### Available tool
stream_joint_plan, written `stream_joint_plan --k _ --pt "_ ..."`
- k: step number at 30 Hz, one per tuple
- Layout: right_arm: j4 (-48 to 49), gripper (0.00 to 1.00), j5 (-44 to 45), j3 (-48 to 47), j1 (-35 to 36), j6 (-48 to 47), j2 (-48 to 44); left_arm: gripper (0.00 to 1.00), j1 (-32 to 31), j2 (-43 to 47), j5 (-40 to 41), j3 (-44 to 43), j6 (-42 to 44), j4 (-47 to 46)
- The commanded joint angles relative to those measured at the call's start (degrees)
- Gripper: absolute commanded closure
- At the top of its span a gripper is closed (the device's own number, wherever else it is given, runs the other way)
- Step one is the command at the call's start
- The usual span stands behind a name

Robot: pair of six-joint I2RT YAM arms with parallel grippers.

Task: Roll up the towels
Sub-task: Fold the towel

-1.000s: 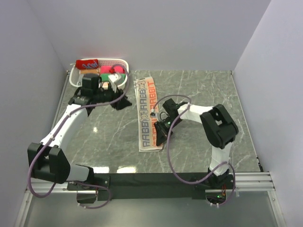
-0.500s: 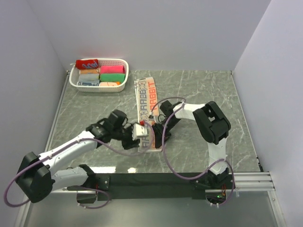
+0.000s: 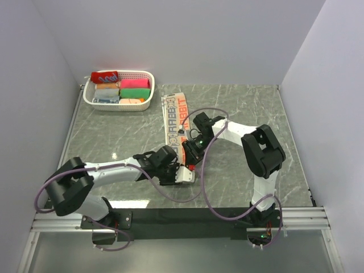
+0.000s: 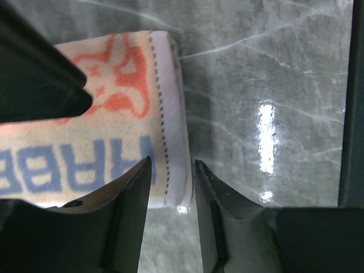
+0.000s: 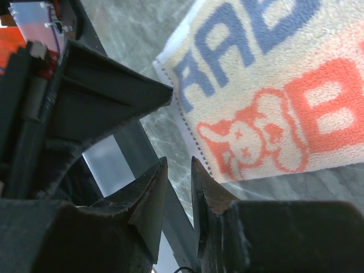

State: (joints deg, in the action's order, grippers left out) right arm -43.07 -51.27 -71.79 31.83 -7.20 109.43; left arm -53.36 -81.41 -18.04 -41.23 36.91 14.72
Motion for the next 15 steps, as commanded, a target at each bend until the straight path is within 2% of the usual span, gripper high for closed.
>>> stream_joint_plan --k 1,7,9,12,13,15 --pt "-0.61 0.69 0.73 -1.25 -0.37 -0.80 2.01 0.57 -1.13 -2.34 1.26 -2.18 2.91 -2.86" --pt "-0.79 0.70 0.64 -2.04 -0.37 -0.62 6.05 0.54 -1.65 -8.40 1.95 -2.98 3.79 -0.93" --pt "-1.23 0.70 0.47 -2.91 -0.37 -0.71 6.59 0.56 -1.57 -10.17 1.70 -3.24 4.22 0.39" --pt "-1.23 0.71 0.03 -3.53 -0.63 -0.62 6.15 0.68 -1.66 -11.32 0.91 -3.59 5.02 3.38" --pt "-1.58 0.71 -0.24 -3.71 -1.07 -0.71 5.63 0.76 -1.57 -11.93 0.64 -3.68 5.28 4.78" --pt "-2.10 0.70 -0.85 -4.50 -1.68 -1.15 5.27 0.83 -1.57 -11.93 -0.15 -3.85 5.46 6.19"
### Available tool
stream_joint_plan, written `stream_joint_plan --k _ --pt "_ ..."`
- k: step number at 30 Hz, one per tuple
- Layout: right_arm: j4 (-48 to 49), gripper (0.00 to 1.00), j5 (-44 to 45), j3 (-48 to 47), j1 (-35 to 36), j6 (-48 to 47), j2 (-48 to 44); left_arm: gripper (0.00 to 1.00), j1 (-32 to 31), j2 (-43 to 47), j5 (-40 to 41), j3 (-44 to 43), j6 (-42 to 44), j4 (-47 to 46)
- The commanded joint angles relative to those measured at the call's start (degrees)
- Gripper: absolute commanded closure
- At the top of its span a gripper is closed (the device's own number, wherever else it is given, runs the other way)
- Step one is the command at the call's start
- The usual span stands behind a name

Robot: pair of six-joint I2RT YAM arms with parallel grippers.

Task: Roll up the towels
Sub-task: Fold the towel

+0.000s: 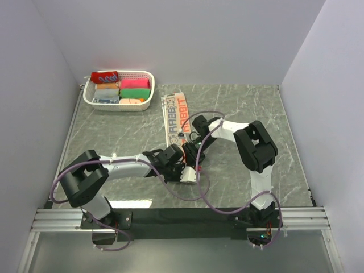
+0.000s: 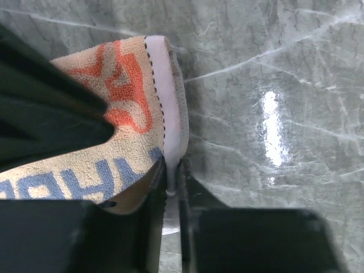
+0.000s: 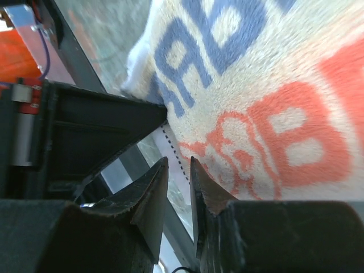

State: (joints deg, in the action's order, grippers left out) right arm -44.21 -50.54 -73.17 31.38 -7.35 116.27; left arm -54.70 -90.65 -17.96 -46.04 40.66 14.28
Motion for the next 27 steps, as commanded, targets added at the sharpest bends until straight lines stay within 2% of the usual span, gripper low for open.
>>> stream_joint_plan --k 1,4,8,14,19,24,27 --pt "-1.32 0.70 -1.75 -3.38 -1.75 -1.17 -2.01 0.90 -0.23 -2.43 -0.67 0.78 1.70 7.16" --pt "-1.76 0.71 -1.23 -5.14 -3.68 -1.35 -3.06 0.99 -0.23 -0.85 -2.78 0.08 1.35 10.23" --pt "-1.59 0.69 0.00 -8.91 -5.53 -0.74 -3.85 0.99 0.20 2.14 -7.17 -3.95 -0.14 15.50" --pt "-1.58 0.66 0.89 -16.02 -6.41 0.58 -0.61 0.99 3.62 4.43 -18.51 -10.98 0.47 26.75" --pt "-0.98 0.65 3.87 -17.80 -5.98 1.46 3.61 0.99 12.57 -0.30 -22.56 -20.21 0.38 32.99" --pt "-0.97 0.63 5.71 -20.26 -6.06 3.22 3.44 0.99 19.96 -8.11 -20.45 -30.58 0.91 32.74" --pt "-1.23 0.61 8.26 -21.40 -6.68 3.40 2.65 0.99 22.17 -12.77 -20.10 -36.21 1.08 32.12"
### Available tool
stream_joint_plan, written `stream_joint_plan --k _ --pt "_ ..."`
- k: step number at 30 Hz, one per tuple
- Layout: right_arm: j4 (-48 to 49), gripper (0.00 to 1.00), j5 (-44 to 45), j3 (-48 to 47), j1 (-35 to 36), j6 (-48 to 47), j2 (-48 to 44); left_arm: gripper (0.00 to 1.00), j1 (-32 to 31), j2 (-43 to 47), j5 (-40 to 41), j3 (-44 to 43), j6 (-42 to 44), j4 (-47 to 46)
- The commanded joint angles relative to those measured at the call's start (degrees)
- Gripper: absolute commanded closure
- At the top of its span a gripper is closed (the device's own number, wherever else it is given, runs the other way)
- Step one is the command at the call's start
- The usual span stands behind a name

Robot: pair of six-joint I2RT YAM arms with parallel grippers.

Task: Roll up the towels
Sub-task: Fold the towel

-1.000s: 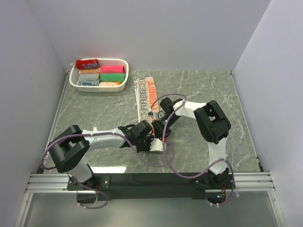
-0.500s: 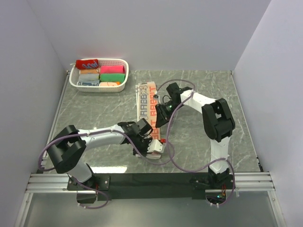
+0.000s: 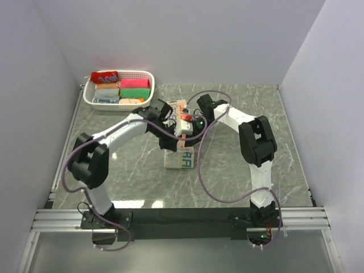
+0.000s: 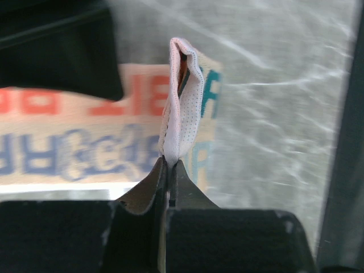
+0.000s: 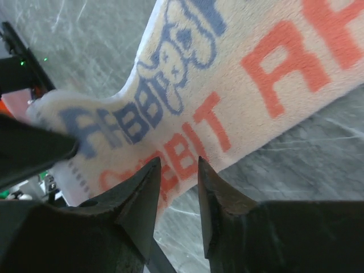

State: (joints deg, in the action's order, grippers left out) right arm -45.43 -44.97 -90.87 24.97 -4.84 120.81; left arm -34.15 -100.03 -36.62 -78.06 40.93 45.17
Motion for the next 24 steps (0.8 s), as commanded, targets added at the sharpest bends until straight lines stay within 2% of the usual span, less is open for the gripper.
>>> stream_joint_plan --k 1,2,3,4,6,18,24 --pt "0.08 0.59 3.48 -3.96 -0.54 1.32 -1.99 0.99 1.89 -4.46 -1.17 -6.12 0.91 0.89" --pt "0.08 0.53 5.92 -4.05 -0.89 1.41 -2.25 0.99 2.16 -6.04 -0.56 -6.92 1.17 0.37" --pt "0.17 0.51 7.34 -3.96 -1.06 1.50 -2.86 0.99 2.59 -6.84 -0.21 -7.62 1.43 0.19" --pt "0.51 0.40 8.40 -3.88 -1.33 1.68 -3.21 0.99 2.86 -7.63 0.06 -8.76 1.70 0.10" --pt "0.69 0.38 10.42 -3.79 -2.82 1.85 -3.83 0.99 3.74 -9.48 0.67 -9.56 1.70 -0.87" --pt "1.49 0.36 8.50 0.08 -5.37 2.29 -4.10 0.99 5.59 -13.00 4.80 -9.39 0.47 -6.32" --pt "1.57 0.41 4.63 1.48 -5.37 2.47 -3.57 0.98 5.76 -14.05 7.18 -9.30 -0.14 -9.13"
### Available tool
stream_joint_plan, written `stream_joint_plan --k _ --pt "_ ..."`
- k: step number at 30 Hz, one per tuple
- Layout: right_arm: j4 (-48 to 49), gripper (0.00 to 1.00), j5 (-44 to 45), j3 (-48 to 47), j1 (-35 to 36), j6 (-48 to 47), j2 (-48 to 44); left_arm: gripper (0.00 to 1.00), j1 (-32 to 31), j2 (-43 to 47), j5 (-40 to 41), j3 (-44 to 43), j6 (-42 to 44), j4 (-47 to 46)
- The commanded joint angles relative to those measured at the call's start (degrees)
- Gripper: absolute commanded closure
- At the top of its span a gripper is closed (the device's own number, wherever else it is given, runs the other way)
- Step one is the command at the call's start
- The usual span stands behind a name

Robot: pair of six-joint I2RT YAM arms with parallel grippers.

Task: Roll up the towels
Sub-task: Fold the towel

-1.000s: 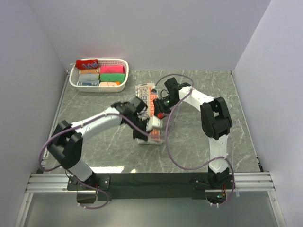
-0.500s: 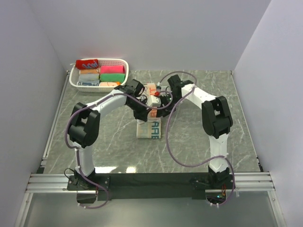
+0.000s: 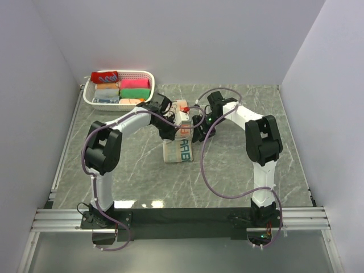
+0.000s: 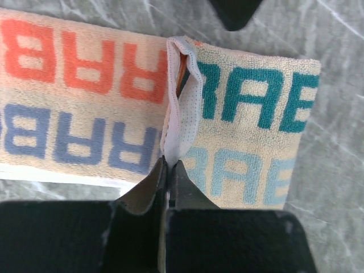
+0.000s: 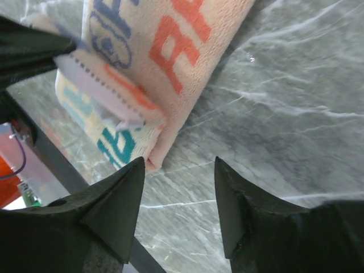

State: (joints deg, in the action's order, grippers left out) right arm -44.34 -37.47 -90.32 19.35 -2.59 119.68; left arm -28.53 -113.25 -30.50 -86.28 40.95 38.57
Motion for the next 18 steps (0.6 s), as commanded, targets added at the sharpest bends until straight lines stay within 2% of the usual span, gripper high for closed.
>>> stream_joint_plan --k 1,10,18 --pt "0.48 0.42 -3.04 1.29 0.33 0.13 -2.43 0.98 0.15 -1.09 1.14 -1.34 0.01 -2.44" --pt "0.57 0.45 -3.75 2.61 0.25 -0.05 -2.61 0.93 0.41 -3.11 2.46 -2.14 -0.25 -4.81" --pt "0.48 0.47 -4.01 2.70 0.25 -0.13 -2.17 0.94 0.41 -3.20 2.99 -3.98 0.18 -4.47"
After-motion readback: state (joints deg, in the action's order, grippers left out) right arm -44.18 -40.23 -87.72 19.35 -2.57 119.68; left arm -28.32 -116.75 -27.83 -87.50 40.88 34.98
